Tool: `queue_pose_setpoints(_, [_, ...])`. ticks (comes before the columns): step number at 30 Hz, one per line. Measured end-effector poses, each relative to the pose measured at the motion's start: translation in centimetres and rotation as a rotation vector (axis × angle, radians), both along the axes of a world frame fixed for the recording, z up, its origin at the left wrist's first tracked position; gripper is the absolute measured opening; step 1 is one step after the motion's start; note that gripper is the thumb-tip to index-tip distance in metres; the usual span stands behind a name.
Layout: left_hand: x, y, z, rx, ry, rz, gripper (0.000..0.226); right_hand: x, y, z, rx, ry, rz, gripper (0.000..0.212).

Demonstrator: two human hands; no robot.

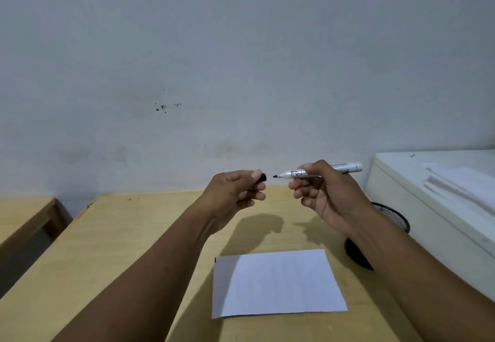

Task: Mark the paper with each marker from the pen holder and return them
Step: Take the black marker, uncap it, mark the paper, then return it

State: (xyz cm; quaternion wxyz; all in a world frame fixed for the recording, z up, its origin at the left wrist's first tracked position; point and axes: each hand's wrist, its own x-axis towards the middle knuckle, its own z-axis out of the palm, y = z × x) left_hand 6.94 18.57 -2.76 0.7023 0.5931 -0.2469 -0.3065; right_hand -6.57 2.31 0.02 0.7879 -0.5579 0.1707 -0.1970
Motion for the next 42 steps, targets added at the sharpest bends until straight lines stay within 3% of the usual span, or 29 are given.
queue_pose_setpoints(6, [-1.6, -3.4, 0.3, -0.061, 0.039, -0.057, 0.018, -0.6, -1.4, -0.3, -0.053, -0.010, -0.064, 0.012])
queue_pose_setpoints(16, [-2.2, -5.5, 0.5, -0.013, -0.082, -0.016, 0.016, -1.2, -2.8, -0.3, -0.120, -0.034, 0.038, 0.014])
queue_pose_setpoints(19, [-2.1, -6.1, 0.9, -0.027, -0.113, -0.002, 0.015, -2.5, -4.5, 1.9, -0.251, 0.068, 0.131, 0.039])
queue_pose_setpoints(21, [-2.1, -6.9, 1.7, -0.065, -0.095, 0.006, 0.015, -3.8, -6.7, 3.5, -0.253, 0.119, 0.079, 0.060])
queue_pose_setpoints(23, [-2.2, -7.7, 2.5, -0.089, -0.085, -0.017, 0.016, -5.2, -9.0, 4.6, -0.248, 0.153, -0.041, 0.065])
queue_pose_setpoints(29, [-4.3, -11.1, 1.9, -0.037, -0.147, -0.080, 0.014, -7.0, -11.7, 1.8, -0.240, 0.154, -0.183, 0.005])
queue_pose_setpoints(39, [-5.1, -11.4, -0.4, 0.087, -0.301, -0.036, 0.017, -6.0, -11.2, -1.6, -0.355, 0.184, -0.236, 0.015])
queue_pose_setpoints(42, [-4.8, -11.8, 0.3, 0.075, -0.377, 0.046, 0.014, -6.5, -11.5, -0.4, -0.670, 0.298, -0.130, 0.009])
